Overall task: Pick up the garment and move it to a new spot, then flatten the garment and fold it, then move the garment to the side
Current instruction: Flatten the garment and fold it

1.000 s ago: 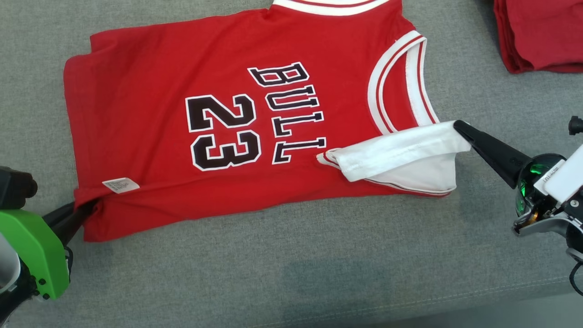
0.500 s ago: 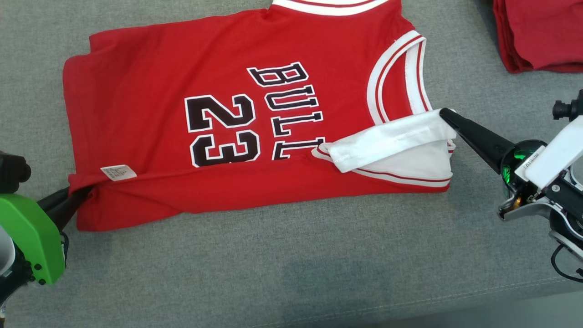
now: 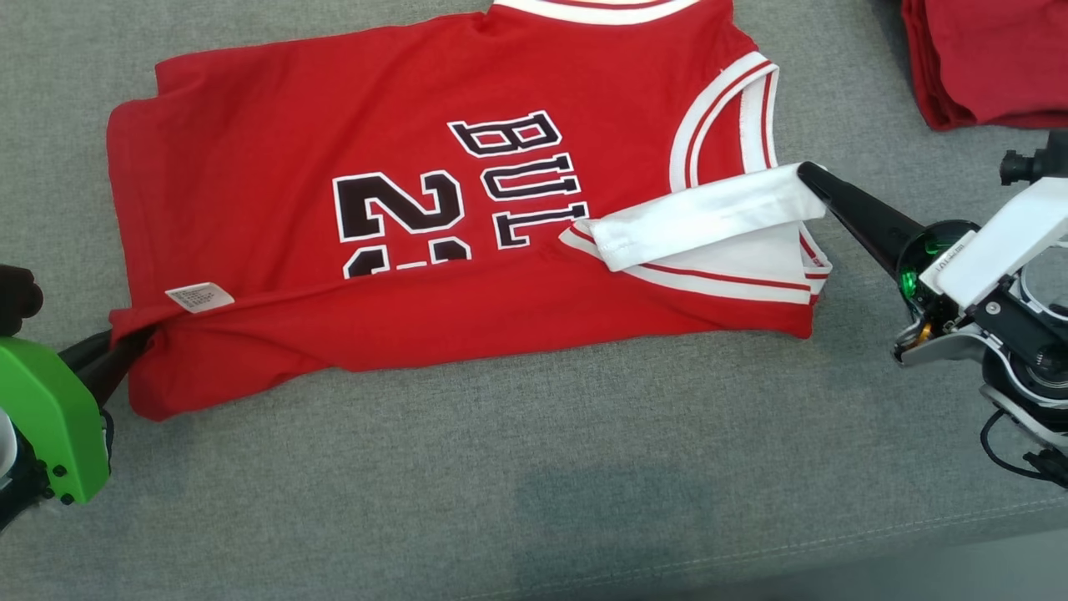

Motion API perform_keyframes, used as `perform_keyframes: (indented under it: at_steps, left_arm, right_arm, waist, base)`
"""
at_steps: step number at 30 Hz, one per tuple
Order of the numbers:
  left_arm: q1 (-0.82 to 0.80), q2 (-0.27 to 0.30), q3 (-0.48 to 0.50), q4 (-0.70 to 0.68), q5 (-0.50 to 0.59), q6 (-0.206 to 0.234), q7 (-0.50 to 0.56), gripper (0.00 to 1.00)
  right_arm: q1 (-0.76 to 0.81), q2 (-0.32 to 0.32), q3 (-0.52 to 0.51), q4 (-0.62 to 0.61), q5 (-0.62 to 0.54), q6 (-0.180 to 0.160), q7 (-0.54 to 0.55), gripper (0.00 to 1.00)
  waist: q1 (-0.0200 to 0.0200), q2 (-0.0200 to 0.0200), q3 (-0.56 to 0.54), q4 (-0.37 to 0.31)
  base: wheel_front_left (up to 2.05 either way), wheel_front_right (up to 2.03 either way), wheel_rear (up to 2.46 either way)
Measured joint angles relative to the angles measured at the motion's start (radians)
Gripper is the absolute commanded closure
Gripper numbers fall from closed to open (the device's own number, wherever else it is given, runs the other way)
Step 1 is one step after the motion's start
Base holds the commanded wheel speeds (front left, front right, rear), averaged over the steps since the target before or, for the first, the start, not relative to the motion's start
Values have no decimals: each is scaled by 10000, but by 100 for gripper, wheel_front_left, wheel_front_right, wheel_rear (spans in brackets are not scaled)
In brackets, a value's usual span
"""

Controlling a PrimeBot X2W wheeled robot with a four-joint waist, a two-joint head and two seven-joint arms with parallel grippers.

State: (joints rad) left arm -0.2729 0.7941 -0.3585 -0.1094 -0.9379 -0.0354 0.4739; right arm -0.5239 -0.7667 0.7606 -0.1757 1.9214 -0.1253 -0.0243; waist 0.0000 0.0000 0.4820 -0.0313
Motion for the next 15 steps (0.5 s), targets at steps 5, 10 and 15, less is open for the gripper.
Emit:
perform_keyframes:
  at_steps: [5,10,15]
  left_arm:
    - [-106,-12,-29,100,13,61,67,53]
    - [-215,-163,-17,274,100,192,48,0]
    - [-216,-343,54,571,82,372,-84,0]
  right_arm:
    - [-154,316,268,226,-213,-2,4,56]
    - [-354,443,334,385,-499,-8,-35,0]
    - [-563,587,192,756,-660,-10,-293,0]
  waist:
    - [0,0,35,-20]
    - [0,0,49,-38]
    - [0,0,-67,-121]
  base:
    - [0,0,0]
    - [0,0,0]
    - [0,0,0]
